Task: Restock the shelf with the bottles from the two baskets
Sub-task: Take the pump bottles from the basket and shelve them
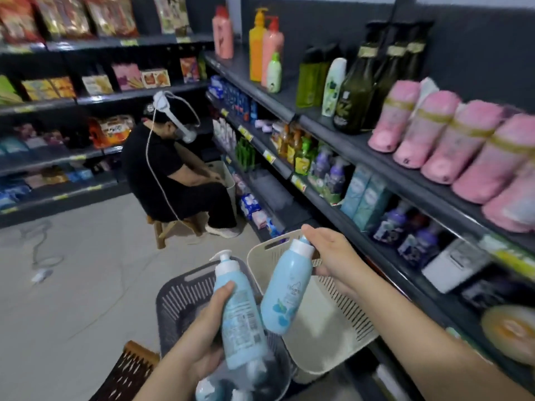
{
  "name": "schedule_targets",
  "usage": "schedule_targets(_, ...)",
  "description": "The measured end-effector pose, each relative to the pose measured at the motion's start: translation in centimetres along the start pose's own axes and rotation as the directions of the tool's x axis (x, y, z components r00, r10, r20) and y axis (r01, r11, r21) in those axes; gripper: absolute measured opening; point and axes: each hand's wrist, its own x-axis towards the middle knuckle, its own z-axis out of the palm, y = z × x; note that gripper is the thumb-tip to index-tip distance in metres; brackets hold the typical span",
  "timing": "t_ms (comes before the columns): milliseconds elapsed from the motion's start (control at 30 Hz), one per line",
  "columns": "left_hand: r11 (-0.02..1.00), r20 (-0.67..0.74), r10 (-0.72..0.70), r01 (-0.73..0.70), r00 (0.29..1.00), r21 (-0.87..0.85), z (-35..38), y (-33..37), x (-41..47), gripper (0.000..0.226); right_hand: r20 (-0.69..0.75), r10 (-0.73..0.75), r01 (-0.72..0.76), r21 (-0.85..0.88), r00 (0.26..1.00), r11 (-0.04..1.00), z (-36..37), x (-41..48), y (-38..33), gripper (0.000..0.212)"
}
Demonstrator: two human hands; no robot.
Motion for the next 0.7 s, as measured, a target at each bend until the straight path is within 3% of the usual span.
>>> schedule_targets(100, 0.997, 0.133, -0.036, 0.026, 0.990, 0.076, 3.1, 0.3, 0.1, 0.054, -0.230, 0.006, -0.001, 0.026, 0.973, 1.000, -1.9, -2.6, -0.7, 0.029)
schedule_targets(233, 0.976, 0.300, -0.110, 0.046, 0.948, 0.214, 7.5, -1.1, -0.6, 0.046, -0.495, 0.038, -0.013, 0.055, 0.868, 0.998, -4.8, -6.1, 0.4, 0.059)
schedule_targets(300, 0.956, 0.363, -0.154, 0.046, 0.919, 0.290, 9.6, -2.7, -1.2, 0.052, -0.521, 0.058, 0.007, 0.122, 0.852, 0.993, -5.9, -8.5, 1.3, 0.059)
schedule_targets(400, 0.930, 0.460, -0.221, 0.043, 0.860, 0.365, 12.8, -5.3, -2.4, 0.060, -0.508, 0.094, 0.022, 0.218, 0.856, 0.976, -7.3, -13.8, 1.6, 0.033)
schedule_targets(500, 0.900, 0.561, -0.295, 0.026, 0.773, 0.436, 16.1, -7.7, -3.9, 0.055, -0.529, 0.105, 0.031, 0.241, 0.842, 0.970, -10.2, -19.3, 2.6, 0.051)
schedule_targets(700, 0.836, 0.686, -0.328, -0.138, 0.649, 0.531, 23.3, -12.7, -8.3, 0.050, -0.745, 0.049, 0.190, 0.233, 0.665, 0.954, -16.7, -29.9, 2.9, 0.044)
